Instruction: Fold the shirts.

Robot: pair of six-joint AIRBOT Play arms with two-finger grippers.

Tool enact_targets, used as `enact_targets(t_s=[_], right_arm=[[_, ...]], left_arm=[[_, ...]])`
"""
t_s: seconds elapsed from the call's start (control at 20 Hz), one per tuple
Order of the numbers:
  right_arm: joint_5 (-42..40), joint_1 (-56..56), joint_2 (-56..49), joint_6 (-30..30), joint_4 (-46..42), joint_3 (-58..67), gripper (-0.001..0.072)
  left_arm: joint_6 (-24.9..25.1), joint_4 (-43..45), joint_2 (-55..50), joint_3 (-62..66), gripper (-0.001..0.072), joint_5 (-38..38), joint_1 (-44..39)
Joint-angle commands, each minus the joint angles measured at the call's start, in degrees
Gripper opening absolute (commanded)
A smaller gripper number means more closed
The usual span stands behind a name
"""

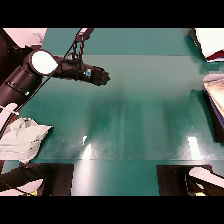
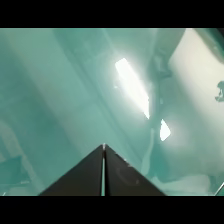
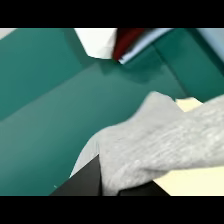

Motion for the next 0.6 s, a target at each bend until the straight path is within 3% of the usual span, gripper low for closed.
enact_targets(t_s=[0.0,0.25,0.3,0.35,0.4,0.45,0.55], right_arm=[[2.1,-5.4,4.2,0.6,-2.6,-6.8,0.0013],[8.6,-12.9,8.6,0.7,-18.1,-16.7,0.0039],[9.8,-13.9,9.0,0.7,-21.0,-18.3,0.0172],[10.5,-15.0,9.6,0.6,-23.5,-19.9,0.039],[10.9,-16.0,10.1,0.6,-25.0,-21.2,0.0552],[11.3,-17.3,10.6,0.7,-25.6,-22.4,0.0594],[11.5,-18.4,11.8,0.9,-25.1,-23.8,0.0593]], left_arm=[[0.9,0.1,0.0,0.0,0.0023,-1.2,0.0],[1.5,0.1,0.0,0.0,0.0024,-2.0,0.0],[1.5,0.1,0.0,0.0,0.0023,-2.0,0.0],[1.5,0.1,0.0,0.0,0.0023,-2.0,0.0],[1.5,0.1,0.0,0.0,0.0023,-2.0,0.0],[1.5,0.1,0.0,0.0,0.0023,-2.0,0.0],[2.4,0.1,0.0,0.0,0.0024,-2.0,0.0]])
